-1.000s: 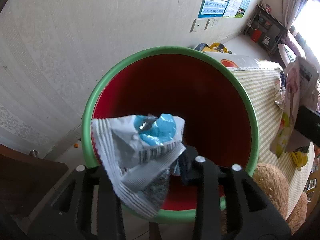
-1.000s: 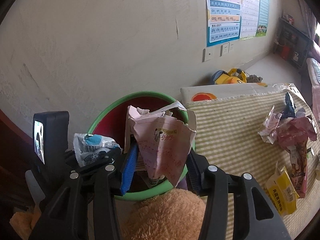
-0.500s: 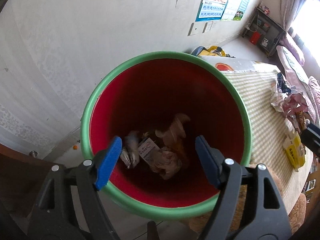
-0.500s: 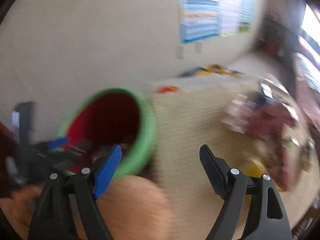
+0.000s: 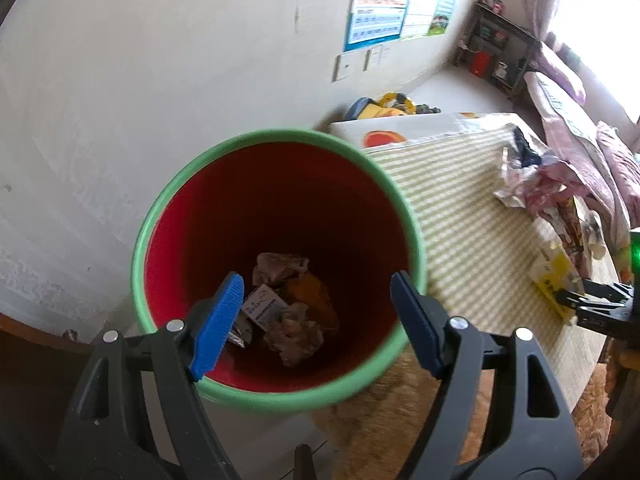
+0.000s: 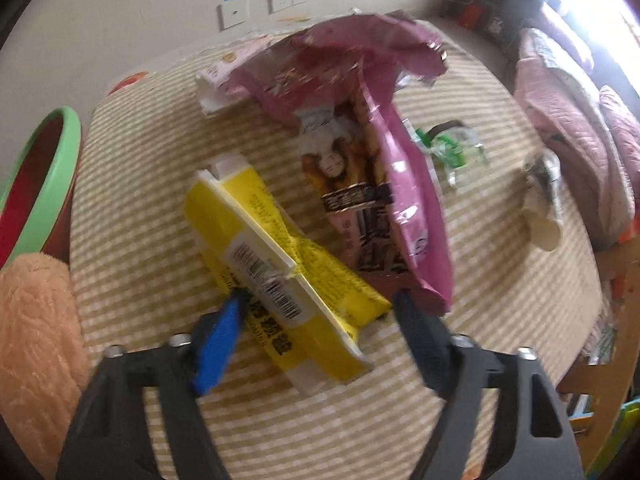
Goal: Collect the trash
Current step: 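Grasp the long pink snack bag with the left gripper while the right approaches the yellow box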
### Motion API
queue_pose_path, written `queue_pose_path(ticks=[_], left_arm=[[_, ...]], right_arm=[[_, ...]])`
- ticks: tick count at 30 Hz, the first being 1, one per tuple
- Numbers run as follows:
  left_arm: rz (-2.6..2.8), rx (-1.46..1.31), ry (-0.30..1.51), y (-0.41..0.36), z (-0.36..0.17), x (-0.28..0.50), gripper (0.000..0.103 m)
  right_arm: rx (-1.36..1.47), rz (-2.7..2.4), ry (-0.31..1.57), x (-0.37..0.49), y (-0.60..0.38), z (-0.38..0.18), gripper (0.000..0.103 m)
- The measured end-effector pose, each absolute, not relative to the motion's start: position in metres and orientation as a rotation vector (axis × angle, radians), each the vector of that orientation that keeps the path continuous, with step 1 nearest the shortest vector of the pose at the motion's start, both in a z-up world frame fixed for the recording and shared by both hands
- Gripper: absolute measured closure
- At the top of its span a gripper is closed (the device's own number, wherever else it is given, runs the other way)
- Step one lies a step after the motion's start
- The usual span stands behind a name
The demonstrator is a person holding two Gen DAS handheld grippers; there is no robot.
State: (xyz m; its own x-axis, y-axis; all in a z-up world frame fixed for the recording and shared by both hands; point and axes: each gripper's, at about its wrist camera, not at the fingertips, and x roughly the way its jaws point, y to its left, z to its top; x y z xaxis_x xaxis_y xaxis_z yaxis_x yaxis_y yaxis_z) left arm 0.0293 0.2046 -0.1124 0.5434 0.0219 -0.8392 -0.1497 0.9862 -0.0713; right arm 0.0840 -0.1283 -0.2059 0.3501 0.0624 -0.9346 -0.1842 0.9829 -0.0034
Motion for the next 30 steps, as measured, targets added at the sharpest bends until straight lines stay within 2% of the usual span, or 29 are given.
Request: queue_pose_path(ticks=[1,3,14,23,30], left_arm=[[0.094,-0.130,0.988,0.199,-0.109,0.029,0.030],[0.082,-0.108,0.985,0.188,-0.105,0.029,0.030],[-0.158,-0.065,1.003,0.069,-0.089,0.058,0.030],[-0.297,-0.161,1.099,-0.067,-0.115,0.124,0.030],[-0.257,-0.093,1.185,-0.120,-0.147,0.155,0.030]], right_arm=[[-0.098,0.177,1.194,0.080,-0.129,-0.204,0.055],[-0.054,0.197,1.184,0.070,-0.131,-0.200,0.060],[0.226,0.109,1.204,-0.025,-0.181,-0.191,0.061],[0.288,0.140,1.156,-0.044,-0.197,-0.194,0.054],[0.404,0.160,1.124,-0.051,-0.217,-0.195,0.039]])
